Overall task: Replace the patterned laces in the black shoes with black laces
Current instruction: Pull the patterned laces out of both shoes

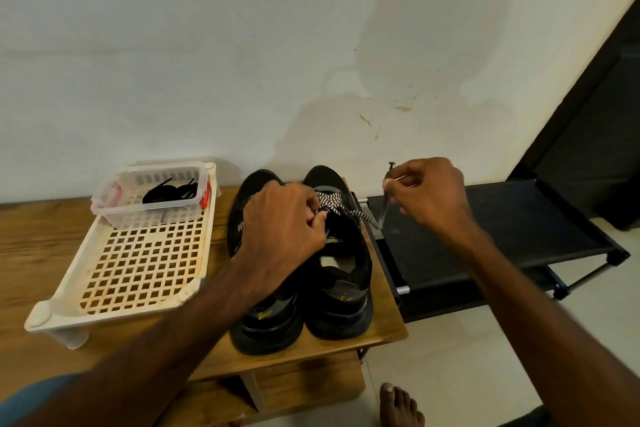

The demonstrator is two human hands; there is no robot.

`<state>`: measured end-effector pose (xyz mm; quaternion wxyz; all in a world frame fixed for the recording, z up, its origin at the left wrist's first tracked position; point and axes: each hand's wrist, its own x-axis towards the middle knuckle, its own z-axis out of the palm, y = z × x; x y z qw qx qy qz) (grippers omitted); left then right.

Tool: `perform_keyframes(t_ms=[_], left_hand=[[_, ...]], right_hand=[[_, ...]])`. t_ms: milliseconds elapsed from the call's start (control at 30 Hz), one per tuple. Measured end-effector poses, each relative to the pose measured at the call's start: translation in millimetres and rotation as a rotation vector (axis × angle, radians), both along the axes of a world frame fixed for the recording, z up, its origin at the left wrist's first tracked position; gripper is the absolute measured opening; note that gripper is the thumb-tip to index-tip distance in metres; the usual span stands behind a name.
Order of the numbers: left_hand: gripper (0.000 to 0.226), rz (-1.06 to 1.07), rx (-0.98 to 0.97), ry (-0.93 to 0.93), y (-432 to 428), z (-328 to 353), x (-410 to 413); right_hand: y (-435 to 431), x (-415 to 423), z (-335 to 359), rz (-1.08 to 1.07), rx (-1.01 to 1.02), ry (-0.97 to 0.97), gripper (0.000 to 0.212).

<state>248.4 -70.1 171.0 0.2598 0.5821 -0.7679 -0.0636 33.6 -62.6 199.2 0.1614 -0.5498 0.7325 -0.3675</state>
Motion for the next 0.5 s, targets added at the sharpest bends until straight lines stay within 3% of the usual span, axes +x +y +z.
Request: perform_keyframes(t_ms=[167, 300, 500], left_hand=[[0.039, -0.101, -0.142, -0.174, -1.2, -1.1, -12.0], [0.036, -0.153, -0.153, -0.316, -9.7, 1.4, -23.8], [0.03, -0.113, -0.183, -0.313, -15.5, 0.6, -30.0]], right_hand=[[7.5, 22.6, -3.4, 0.189, 0.16, 0.005, 0.063], [10.7, 37.7, -5.1, 0.263, 0.264, 0.08, 0.06], [2.0, 41.9, -12.1, 0.158, 0.229, 0.055, 0.044]])
